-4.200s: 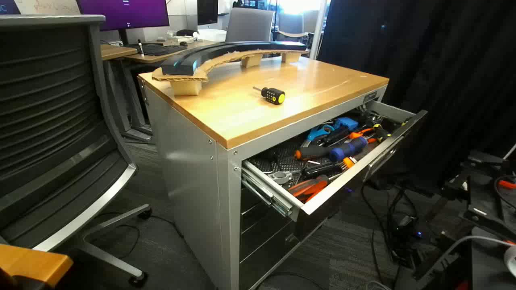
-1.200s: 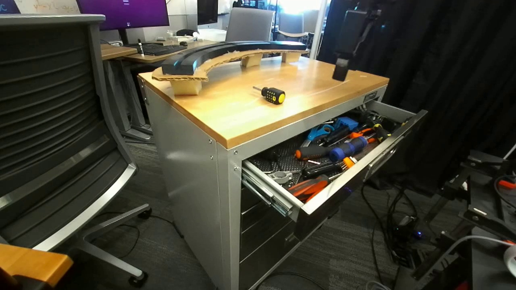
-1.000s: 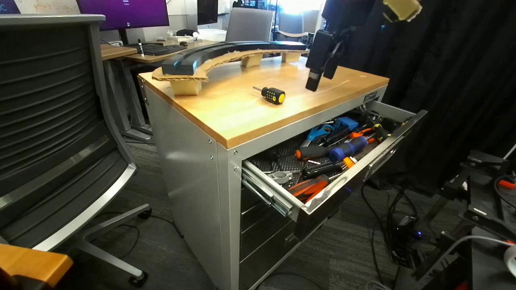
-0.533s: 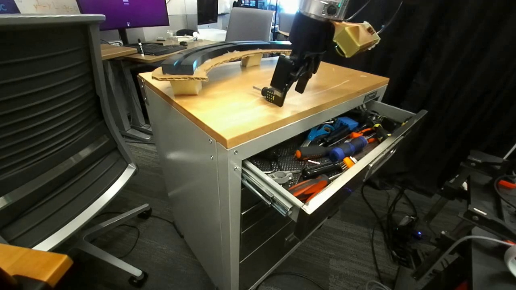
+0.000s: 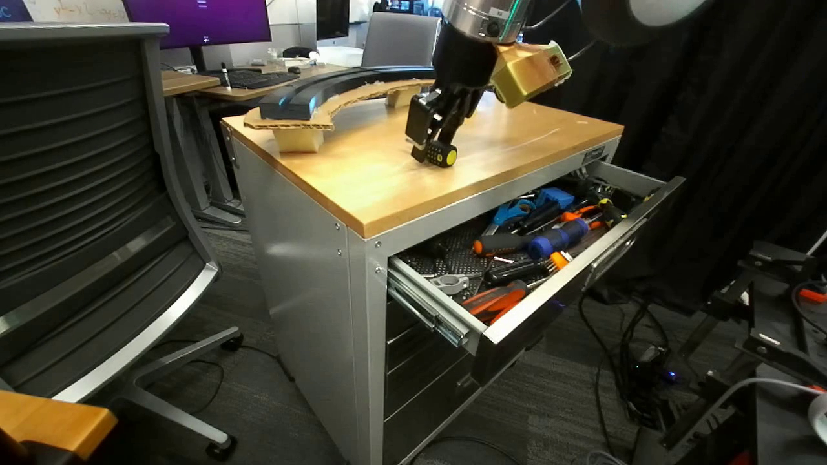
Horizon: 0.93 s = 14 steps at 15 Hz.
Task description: Put the screwdriver in the open drawer and close the drawer
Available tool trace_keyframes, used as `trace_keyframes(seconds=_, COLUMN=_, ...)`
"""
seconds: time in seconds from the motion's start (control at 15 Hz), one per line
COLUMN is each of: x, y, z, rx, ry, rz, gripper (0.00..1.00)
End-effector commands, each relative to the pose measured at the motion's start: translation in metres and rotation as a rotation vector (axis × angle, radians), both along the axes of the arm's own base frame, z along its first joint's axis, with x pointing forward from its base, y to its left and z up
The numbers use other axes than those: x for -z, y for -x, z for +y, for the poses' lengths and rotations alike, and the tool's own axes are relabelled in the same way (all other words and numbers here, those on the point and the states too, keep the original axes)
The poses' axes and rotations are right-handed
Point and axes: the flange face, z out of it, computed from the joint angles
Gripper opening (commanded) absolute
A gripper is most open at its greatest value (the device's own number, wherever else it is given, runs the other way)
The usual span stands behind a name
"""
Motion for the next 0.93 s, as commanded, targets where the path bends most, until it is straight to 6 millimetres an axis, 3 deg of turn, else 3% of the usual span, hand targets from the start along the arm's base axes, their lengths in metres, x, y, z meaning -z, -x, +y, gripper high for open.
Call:
trace_keyframes(seconds=0.0, x=-0.004, y=-0.013, z=-0.006, rx=0.018, ry=0.042, rz=-0.067, gripper=0.35)
trace_keyframes(seconds=0.27, x=-0.008, y=0.003, z=-0.017, rx=-0.025, ry=0.081, rz=0.029, gripper=0.08)
trace_keyframes(seconds=0.87, x=-0.055, y=0.092, z=-0.01, rx=-0.388, ry=0.022, rz=0.413, gripper=0.1)
